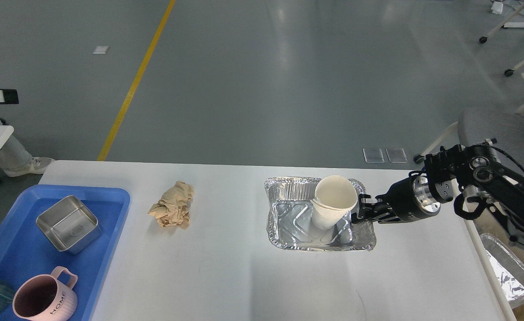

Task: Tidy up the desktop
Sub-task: 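Lower the left gripper to the crumpled tan napkin and grasp it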

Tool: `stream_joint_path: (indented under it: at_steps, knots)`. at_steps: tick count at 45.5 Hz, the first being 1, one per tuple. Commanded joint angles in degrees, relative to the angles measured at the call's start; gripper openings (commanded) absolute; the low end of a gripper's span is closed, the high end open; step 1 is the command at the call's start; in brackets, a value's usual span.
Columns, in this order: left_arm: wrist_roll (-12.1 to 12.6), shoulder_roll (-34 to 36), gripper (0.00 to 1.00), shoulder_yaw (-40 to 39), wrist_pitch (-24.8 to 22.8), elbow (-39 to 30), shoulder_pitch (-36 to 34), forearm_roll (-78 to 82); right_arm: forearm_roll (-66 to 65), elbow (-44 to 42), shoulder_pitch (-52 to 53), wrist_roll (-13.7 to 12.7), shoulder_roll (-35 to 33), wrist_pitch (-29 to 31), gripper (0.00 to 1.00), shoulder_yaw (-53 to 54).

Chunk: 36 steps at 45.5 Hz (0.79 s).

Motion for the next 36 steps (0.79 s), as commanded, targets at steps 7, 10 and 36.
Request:
stream_joint_path:
  at_steps: [7, 10, 36]
  knots:
    - [0.8, -15.5, 0.96, 12.2, 15.8, 5.5, 6.3, -0.1, 0.1, -0.3, 0.0, -0.1, 0.0, 0.0, 0.0, 0.1]
    - [0.8, -19.9, 0.96, 12.1, 17.4, 8.8, 8.8, -0.1, 0.1, -0.3, 0.0, -0.1, 0.0, 0.0, 0.0, 0.1]
    - [0.6, -51.9, 0.96, 12.5, 27.4, 39.2, 20.3, 0.1, 0.1, -1.2, -0.3, -0.1, 0.1, 0.0, 0.0, 0.8]
